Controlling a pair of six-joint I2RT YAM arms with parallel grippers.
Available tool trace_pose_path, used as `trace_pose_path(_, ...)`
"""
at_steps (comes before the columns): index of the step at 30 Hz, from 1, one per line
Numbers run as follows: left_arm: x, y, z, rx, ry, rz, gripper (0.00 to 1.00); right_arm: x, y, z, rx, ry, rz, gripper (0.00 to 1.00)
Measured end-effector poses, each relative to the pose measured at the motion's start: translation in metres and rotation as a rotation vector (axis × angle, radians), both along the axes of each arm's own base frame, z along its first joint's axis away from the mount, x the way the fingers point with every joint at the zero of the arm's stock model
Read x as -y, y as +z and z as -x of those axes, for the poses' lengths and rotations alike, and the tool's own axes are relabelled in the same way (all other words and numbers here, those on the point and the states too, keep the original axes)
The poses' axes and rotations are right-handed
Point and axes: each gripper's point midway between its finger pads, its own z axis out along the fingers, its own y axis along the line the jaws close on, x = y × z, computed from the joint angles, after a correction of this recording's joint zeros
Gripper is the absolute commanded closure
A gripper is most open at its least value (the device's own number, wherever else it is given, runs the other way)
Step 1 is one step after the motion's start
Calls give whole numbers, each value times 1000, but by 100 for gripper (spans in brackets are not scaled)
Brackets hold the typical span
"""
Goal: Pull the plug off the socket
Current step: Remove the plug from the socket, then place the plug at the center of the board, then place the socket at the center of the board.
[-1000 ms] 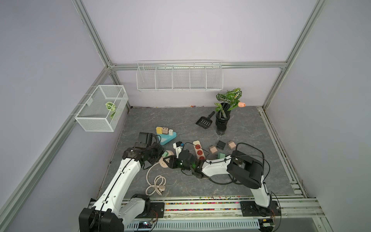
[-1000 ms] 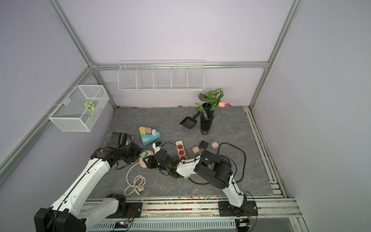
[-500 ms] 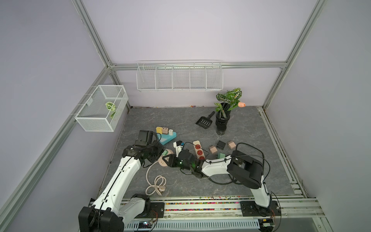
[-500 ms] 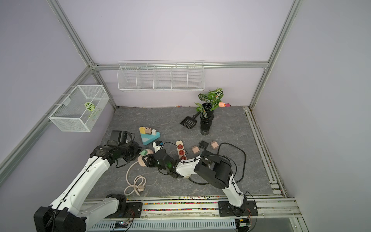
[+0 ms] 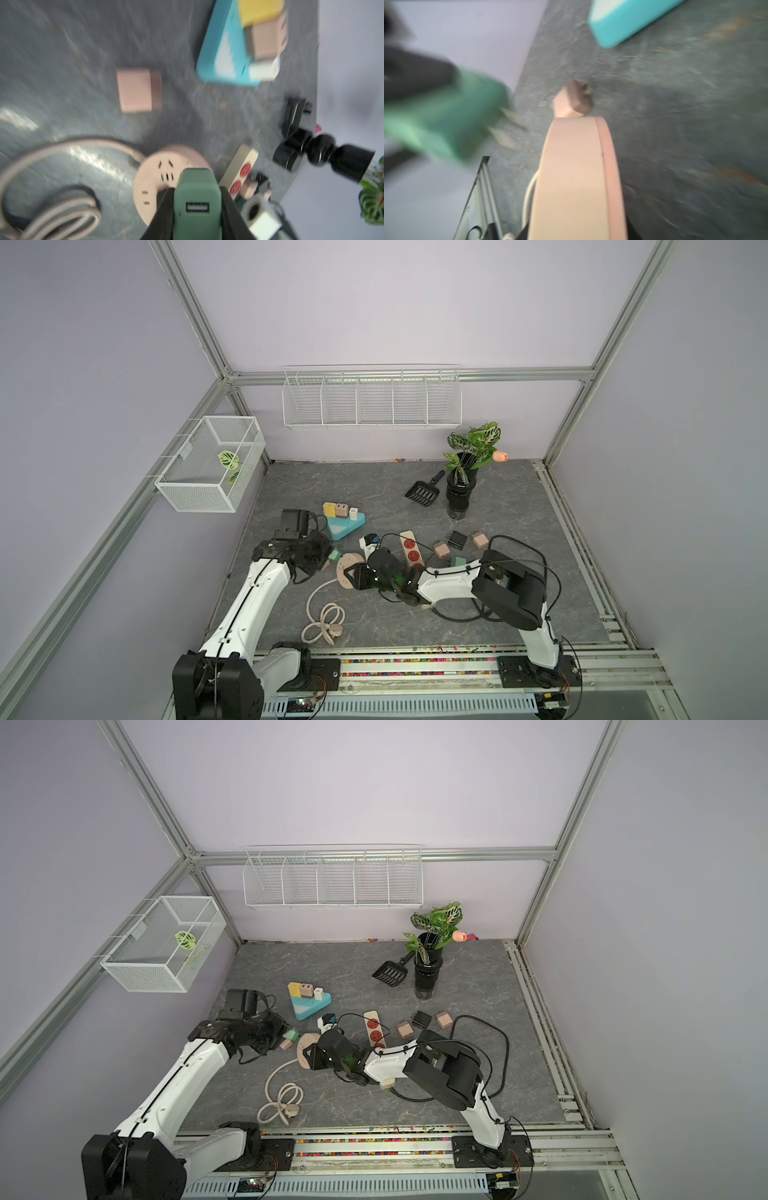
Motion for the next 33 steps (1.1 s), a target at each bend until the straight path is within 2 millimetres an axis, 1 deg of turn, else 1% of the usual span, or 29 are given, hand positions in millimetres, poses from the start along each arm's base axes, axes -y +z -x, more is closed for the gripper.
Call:
trace_pose_path(1, -8, 12, -10, 36, 20, -21, 100, 3, -2, -2, -13, -16, -18, 100)
trace_pose_path(2, -11, 23, -19, 78, 28, -34, 100, 6, -2, -3, -24, -31, -40, 100)
trace_pose_path(3, -12, 29, -24, 112, 29, -42, 100, 7, -2, -4, -36, -39, -59, 100)
trace_pose_path(4, -12, 30, -24, 124, 28, -42, 100, 7, -1, -4, -45, -42, -66, 100)
trace_pose_path(5, -11, 26, -21, 128, 24, -43, 100, 6, -1, -5, -52, -43, -71, 100)
trace_pose_path(8, -10, 1, -4, 75, 10, -52, 100, 3, 0, -8, -67, -31, -83, 100)
trace_pose_path(10, -10, -7, 2, 50, -3, -66, 100, 0, 0, -11, -72, -28, -82, 88)
trace_pose_path(12, -11, -5, 2, 62, -20, -84, 100, 1, -1, -11, -76, -31, -77, 67)
trace_pose_path(13, -10, -3, 2, 73, -29, -89, 100, 1, -1, -11, -79, -34, -79, 61)
trace_pose_path(15, -8, 3, 2, 101, -51, -101, 100, 5, -5, -10, -87, -42, -71, 53)
trace_pose_path(17, -5, 7, 2, 131, -70, -106, 100, 13, -12, -11, -96, -62, -55, 47)
trace_pose_path(19, -2, 7, 3, 149, -88, -106, 100, 19, -13, -12, -102, -73, -34, 41)
trace_pose_path(21, 0, 3, 4, 153, -111, -107, 100, 23, -10, -13, -106, -79, -19, 27)
trace_pose_path(25, 3, -4, 6, 155, -143, -117, 100, 29, -5, -11, -106, -77, 19, 22)
trace_pose_path(28, 2, -3, 5, 167, -149, -132, 100, 38, -4, -7, -119, -85, 54, 21)
trace_pose_path(31, -4, 2, 1, 189, -120, -155, 100, 51, -2, -4, -124, -99, 108, 20)
trace_pose_path(33, -11, 4, -3, 209, -79, -169, 100, 59, 6, -3, -106, -106, 143, 20)
